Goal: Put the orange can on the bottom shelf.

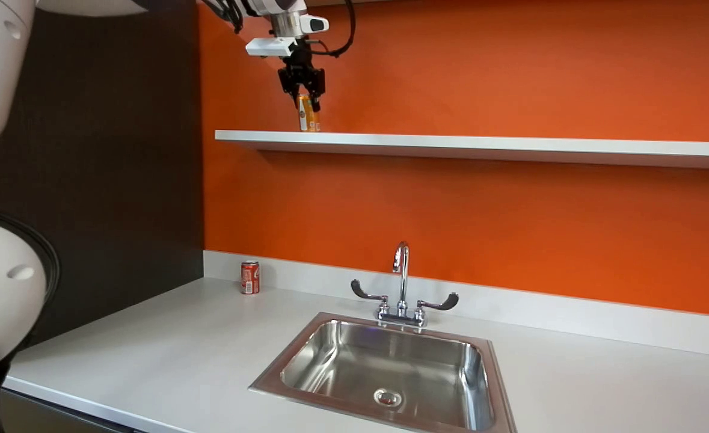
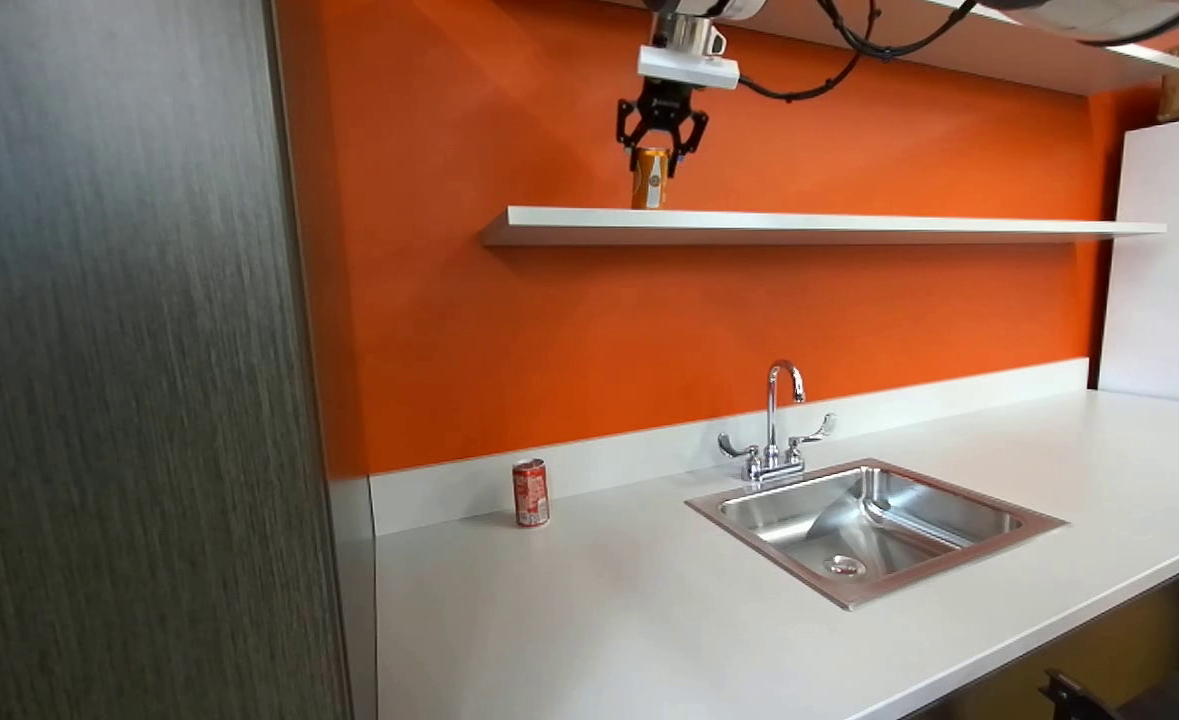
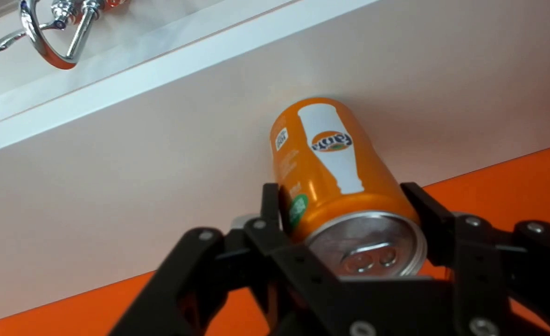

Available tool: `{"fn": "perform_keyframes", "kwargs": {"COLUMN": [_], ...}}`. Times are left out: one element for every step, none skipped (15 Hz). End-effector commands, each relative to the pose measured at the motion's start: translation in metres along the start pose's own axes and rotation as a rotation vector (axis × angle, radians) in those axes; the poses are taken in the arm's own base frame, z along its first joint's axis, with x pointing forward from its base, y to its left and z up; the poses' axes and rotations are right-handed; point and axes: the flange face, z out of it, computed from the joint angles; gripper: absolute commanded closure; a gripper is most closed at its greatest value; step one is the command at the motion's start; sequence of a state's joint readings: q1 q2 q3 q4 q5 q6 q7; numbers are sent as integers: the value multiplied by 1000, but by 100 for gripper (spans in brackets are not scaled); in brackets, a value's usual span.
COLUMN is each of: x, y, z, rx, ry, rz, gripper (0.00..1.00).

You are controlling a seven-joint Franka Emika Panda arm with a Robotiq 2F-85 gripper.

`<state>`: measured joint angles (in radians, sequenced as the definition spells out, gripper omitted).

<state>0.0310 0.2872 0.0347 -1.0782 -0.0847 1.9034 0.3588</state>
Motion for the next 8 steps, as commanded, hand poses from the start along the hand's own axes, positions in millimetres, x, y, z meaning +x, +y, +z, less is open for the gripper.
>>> {"fn": "perform_keyframes", "kwargs": {"x": [8,8,8,7,6,5,3,0], "y": [-3,-4,-4,-4,-3,-3,-1,1], "z": [-2,-1,-2,-4,-6,-8,-11,-13], "rx": [-27,-26,-26,-24,-23,-24,-24,-17], "ry": [-5,-6,-9,-12,-14,-14,-20,-32], "rz": [37,41,43,45,43,43,39,35], "gripper": [5,1,0,0,0,0,0,0]}}
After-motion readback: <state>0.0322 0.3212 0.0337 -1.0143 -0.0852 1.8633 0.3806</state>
